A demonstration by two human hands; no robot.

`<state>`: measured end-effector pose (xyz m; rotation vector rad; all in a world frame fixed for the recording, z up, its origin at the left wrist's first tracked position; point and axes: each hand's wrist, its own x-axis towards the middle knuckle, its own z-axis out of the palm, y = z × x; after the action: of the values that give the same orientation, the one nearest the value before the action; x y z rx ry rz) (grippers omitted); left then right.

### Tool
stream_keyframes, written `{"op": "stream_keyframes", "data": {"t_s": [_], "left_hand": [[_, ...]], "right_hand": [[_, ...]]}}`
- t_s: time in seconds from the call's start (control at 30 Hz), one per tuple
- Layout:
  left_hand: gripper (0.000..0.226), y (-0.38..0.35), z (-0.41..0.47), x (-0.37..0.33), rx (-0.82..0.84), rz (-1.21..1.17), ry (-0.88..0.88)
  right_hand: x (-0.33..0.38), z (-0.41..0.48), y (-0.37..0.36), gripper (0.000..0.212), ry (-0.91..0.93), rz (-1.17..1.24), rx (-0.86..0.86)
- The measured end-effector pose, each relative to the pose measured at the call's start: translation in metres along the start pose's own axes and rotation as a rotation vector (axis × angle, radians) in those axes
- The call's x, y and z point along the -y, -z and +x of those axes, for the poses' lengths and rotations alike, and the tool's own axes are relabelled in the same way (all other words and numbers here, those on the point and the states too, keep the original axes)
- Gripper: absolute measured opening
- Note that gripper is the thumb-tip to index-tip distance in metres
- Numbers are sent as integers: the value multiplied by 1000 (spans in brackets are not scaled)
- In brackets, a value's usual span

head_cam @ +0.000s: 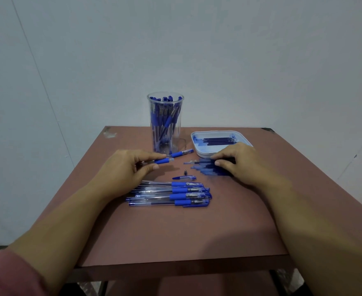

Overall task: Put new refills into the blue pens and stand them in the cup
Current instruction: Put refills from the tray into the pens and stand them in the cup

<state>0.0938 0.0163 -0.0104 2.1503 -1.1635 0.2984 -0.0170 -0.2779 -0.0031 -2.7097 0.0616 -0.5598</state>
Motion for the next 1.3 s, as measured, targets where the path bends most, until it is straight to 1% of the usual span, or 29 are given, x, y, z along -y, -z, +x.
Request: {"op": "stream_keyframes", "data": {"t_s": [0.1, 0.17, 0.23, 0.43, 0.57, 0.8, 1.07, 1.13, 1.3], "left_hand": [[33, -1, 0, 1, -3, -18, 21], [32, -1, -1, 2, -9, -32, 29], [30, -1, 0, 2, -15, -39, 36], [35, 1, 0, 4, -30, -38, 49], [33, 0, 1, 5, -42, -44, 52], [31, -1, 2, 5, -15, -38, 42], [33, 0, 2, 5, -18, -40, 31], [32, 0, 2, 5, -14, -38, 36], [32, -1, 2, 5, -17, -53, 49]], "right_hand": [[2, 6, 7, 17, -16, 23, -60], [4, 16, 15, 17, -37, 20, -47], [4, 29, 23, 19, -85, 37, 9], [-1, 63, 26, 21, -154, -95, 290], [-6, 74, 22, 19, -153, -145, 374], [-15, 80, 18, 15, -137, -151, 361], [-17, 81, 15, 6, -128, -113, 330], [-12, 78, 17, 4, -104, -83, 301], [26, 59, 28, 3, 44, 69, 216]]}}
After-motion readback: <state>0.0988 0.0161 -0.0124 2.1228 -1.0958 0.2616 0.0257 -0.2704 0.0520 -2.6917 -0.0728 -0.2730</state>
